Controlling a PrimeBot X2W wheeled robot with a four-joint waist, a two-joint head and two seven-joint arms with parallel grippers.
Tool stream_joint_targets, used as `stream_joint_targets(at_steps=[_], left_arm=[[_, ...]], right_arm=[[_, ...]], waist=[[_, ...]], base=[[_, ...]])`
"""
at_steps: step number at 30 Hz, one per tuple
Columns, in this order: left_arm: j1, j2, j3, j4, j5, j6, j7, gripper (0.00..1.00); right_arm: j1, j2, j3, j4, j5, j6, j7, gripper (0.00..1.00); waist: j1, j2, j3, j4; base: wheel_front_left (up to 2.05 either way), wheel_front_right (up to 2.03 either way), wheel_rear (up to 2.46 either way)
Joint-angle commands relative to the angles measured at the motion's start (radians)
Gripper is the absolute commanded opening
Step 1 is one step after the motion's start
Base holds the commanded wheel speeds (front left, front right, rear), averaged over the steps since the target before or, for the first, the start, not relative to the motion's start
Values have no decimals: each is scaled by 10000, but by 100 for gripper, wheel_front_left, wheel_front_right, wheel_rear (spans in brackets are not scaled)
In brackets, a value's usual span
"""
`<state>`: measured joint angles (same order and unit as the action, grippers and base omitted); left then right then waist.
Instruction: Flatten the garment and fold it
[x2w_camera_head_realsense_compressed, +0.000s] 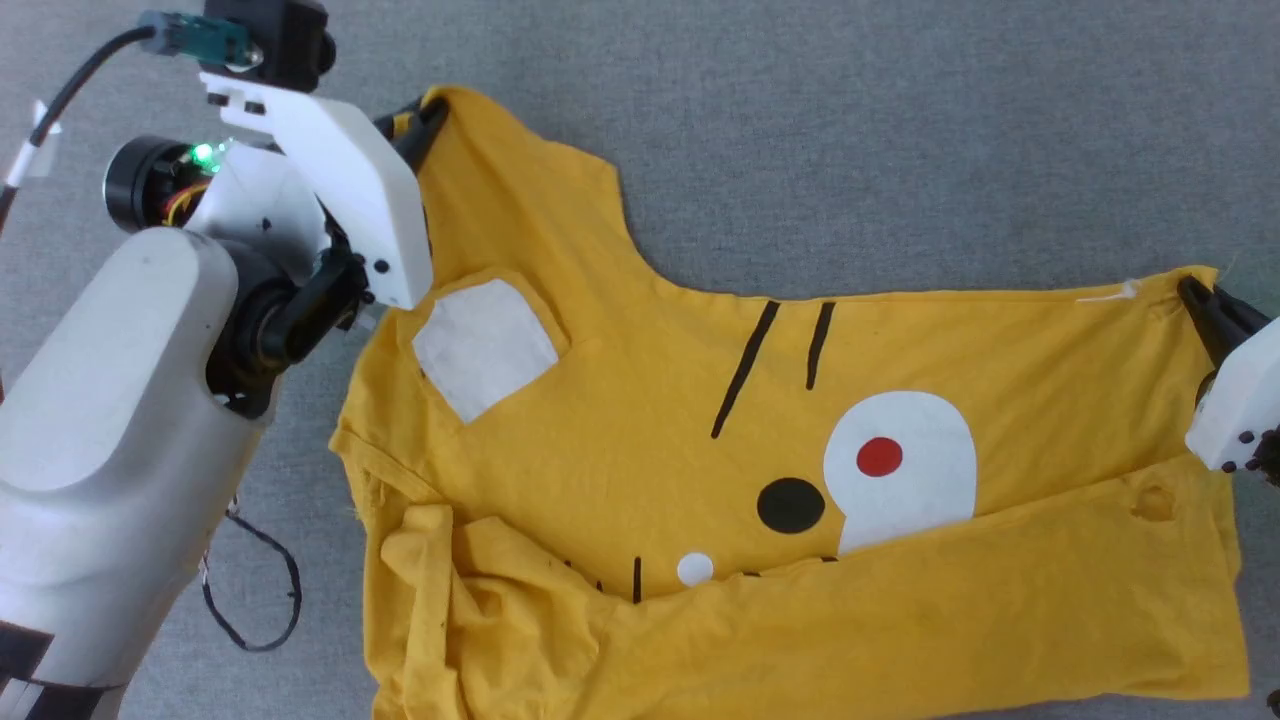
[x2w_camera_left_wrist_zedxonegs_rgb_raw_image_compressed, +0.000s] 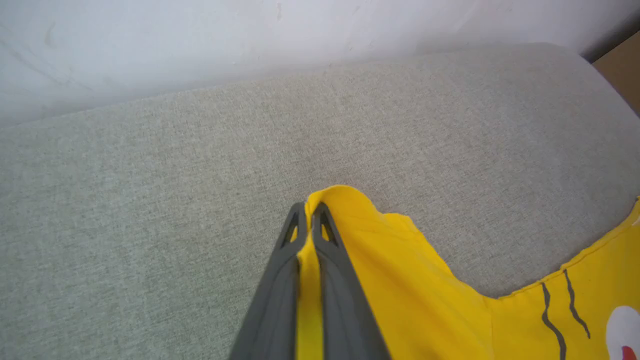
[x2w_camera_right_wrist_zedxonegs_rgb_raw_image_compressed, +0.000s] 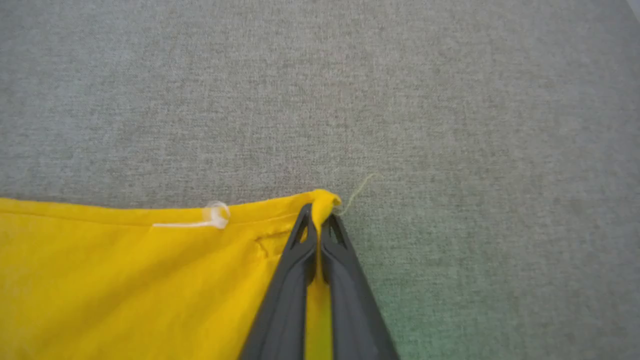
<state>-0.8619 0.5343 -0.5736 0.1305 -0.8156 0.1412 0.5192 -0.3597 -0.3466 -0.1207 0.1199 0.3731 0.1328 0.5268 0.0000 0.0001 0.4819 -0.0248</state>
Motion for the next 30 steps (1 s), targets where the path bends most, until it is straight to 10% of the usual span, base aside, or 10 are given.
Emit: stream_joint_targets(at_steps=[1, 14, 30], left_arm=[[72, -66, 170, 12, 23, -101, -391, 0], [2409, 437, 846, -1180, -133, -315, -2760, 0], [8086, 807, 808, -3915, -200, 993, -4986, 0]], right_arm=[[-3, 27, -21, 20, -8, -21, -197, 0], [1168, 229, -274, -1209, 0, -21, -1288, 0], [4572, 1549, -1353, -2206, -22, -21, -1395, 0]], waist=[[0, -1, -251, -34], [0, -1, -2008, -146], [0, -1, -3059, -23]], base=[[0, 0, 0], [0, 0, 0], [0, 0, 0]])
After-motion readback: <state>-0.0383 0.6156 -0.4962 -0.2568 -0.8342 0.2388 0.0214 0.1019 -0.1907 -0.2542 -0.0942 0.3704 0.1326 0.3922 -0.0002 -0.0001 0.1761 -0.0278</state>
